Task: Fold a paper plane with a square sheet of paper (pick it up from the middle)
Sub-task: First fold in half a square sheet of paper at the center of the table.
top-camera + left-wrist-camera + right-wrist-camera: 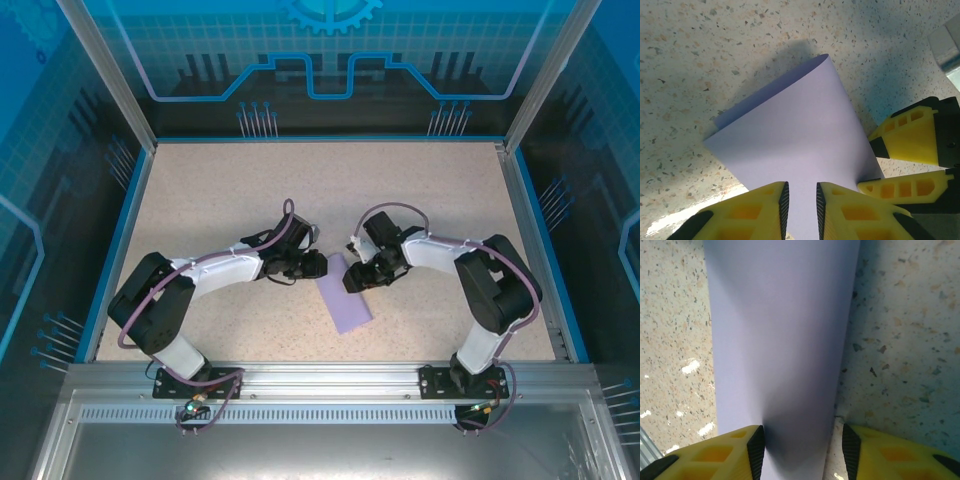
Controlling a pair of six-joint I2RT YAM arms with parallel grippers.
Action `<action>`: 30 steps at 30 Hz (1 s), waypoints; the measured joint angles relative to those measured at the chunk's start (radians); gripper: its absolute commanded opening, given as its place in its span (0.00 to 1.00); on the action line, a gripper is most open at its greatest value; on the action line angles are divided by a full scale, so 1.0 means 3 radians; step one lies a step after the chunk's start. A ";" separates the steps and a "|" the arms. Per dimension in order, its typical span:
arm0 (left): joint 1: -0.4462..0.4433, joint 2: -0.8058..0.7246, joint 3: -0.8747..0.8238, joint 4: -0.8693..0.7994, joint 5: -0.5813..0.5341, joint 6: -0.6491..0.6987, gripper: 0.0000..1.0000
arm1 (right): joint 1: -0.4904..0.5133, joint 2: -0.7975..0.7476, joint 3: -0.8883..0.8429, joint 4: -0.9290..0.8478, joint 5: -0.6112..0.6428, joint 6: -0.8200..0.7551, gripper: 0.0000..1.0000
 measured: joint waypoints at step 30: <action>-0.0001 -0.0032 -0.0098 -0.0003 0.0089 -0.0052 0.26 | -0.0102 -0.0055 -0.0095 0.0122 -0.0024 0.0308 0.38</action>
